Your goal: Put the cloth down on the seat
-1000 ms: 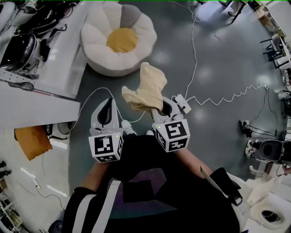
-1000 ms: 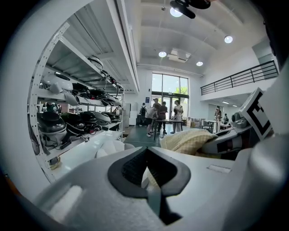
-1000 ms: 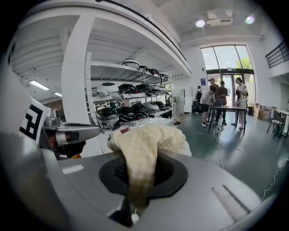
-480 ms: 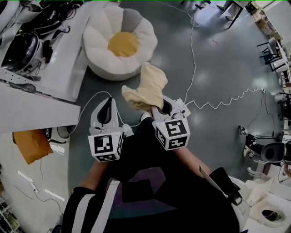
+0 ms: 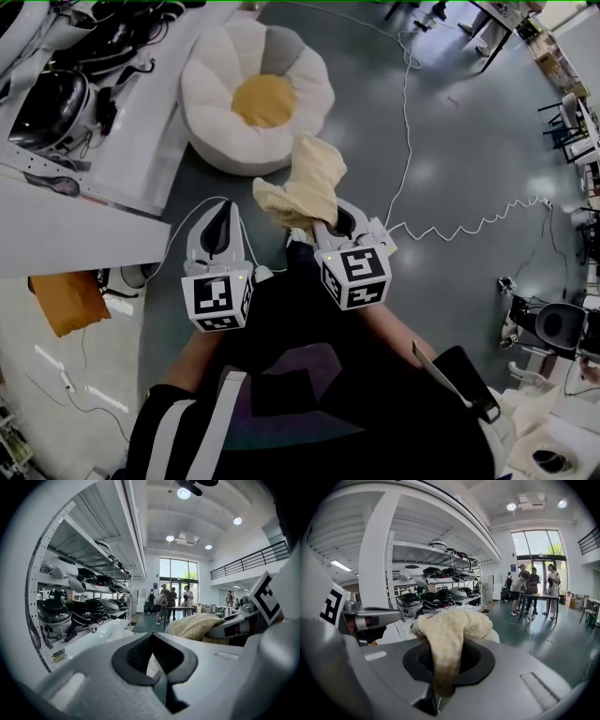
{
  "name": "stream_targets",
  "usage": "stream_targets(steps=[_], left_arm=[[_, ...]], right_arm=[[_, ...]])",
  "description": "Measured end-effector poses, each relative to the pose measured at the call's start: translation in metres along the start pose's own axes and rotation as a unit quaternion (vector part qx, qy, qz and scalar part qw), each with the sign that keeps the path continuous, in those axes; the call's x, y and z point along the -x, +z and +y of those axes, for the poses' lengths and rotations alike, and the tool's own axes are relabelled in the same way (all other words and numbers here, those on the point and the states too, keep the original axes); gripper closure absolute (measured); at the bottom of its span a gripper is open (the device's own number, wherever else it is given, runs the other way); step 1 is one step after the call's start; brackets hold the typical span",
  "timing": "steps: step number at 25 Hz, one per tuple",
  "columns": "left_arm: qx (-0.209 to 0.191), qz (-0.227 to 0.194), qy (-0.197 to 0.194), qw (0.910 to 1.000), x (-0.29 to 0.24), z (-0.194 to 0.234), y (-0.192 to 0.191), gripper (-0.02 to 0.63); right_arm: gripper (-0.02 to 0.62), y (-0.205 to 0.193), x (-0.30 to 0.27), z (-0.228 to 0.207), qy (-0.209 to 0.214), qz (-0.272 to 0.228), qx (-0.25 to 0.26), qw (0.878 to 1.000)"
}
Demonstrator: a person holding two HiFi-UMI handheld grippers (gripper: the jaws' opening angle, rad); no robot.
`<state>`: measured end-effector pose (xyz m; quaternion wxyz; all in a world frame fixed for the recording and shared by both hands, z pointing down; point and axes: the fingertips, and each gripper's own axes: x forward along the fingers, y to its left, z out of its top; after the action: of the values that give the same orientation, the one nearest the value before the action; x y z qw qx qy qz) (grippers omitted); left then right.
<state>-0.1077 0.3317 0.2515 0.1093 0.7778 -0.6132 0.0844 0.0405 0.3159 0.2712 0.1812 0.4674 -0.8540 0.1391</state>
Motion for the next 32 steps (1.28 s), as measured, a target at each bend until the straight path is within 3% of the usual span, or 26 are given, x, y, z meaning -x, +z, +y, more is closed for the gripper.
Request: stream_targets(steps=[22, 32], left_arm=[[0.034, 0.045, 0.036, 0.9977, -0.165, 0.003, -0.007, 0.606], [0.026, 0.064, 0.046, 0.9966, -0.246, -0.002, -0.001, 0.606]], right_arm=[[0.554, 0.008, -0.119, -0.114, 0.034, 0.063, 0.013, 0.997], [0.554, 0.014, -0.176, -0.172, 0.051, 0.073, 0.004, 0.996]])
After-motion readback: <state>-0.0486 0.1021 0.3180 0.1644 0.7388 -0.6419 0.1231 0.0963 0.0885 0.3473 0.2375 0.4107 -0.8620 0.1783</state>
